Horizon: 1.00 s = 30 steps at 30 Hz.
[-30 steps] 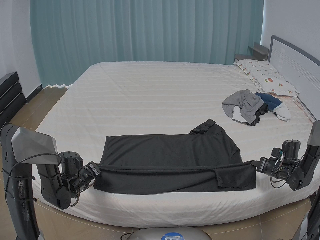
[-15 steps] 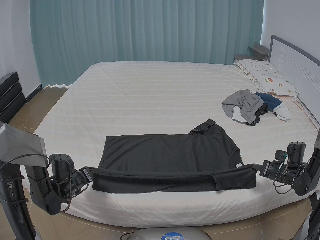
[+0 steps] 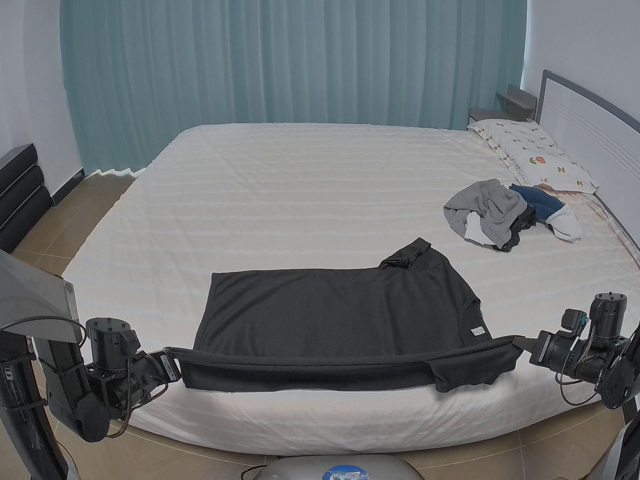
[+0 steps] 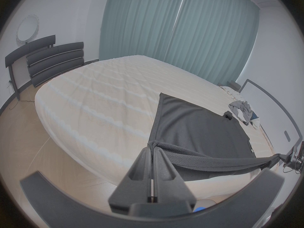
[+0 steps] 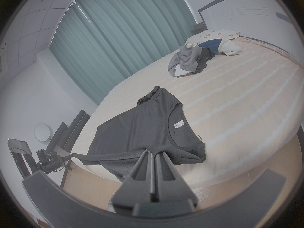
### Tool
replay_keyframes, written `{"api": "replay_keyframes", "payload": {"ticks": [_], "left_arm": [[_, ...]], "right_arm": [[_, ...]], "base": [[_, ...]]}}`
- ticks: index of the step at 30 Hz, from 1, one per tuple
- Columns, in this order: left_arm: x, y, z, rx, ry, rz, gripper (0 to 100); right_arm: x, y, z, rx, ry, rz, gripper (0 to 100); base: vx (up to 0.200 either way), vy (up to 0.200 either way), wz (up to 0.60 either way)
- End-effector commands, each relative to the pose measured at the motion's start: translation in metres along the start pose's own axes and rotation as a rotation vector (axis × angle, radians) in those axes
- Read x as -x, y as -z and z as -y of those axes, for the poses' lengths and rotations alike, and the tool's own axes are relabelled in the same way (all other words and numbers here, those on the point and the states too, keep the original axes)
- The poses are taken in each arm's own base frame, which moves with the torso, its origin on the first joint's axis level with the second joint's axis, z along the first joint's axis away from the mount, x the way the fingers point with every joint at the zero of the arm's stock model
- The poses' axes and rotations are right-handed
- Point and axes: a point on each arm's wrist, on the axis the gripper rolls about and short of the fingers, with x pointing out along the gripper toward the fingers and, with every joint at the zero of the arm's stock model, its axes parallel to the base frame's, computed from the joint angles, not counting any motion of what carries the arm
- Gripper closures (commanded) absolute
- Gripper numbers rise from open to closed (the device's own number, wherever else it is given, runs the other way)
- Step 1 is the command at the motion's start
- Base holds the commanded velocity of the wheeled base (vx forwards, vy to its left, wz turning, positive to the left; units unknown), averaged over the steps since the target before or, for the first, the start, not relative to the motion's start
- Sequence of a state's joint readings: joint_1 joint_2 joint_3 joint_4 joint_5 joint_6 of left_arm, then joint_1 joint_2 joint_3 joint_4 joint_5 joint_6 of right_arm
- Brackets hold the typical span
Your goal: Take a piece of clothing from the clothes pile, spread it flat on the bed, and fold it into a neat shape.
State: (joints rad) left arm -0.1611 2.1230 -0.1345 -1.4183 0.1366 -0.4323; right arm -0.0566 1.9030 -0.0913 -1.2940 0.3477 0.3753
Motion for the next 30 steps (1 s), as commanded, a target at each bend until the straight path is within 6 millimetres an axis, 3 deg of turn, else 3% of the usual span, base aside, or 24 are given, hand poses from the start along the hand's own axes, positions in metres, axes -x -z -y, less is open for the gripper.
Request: {"api": "replay_keyframes", "payload": {"ticks": [1, 16, 30], "left_arm": [[-0.024, 0.004, 0.003, 0.012, -0.002, -0.006, 100], [-0.093, 0.001, 0.019, 0.212, 0.047, 0.072, 100], [-0.118, 0.004, 0.022, 0.274, 0.062, 0.090, 100]], "right_arm": [[-0.015, 0.000, 0.006, -0.008, 0.011, -0.016, 100], [-0.087, -0.001, 0.033, -0.024, 0.037, -0.040, 100], [-0.123, 0.010, 0.051, -0.017, 0.045, 0.030, 100]], "base": [[0.000, 0.000, 0.00], [0.000, 0.000, 0.00], [0.000, 0.000, 0.00]]}}
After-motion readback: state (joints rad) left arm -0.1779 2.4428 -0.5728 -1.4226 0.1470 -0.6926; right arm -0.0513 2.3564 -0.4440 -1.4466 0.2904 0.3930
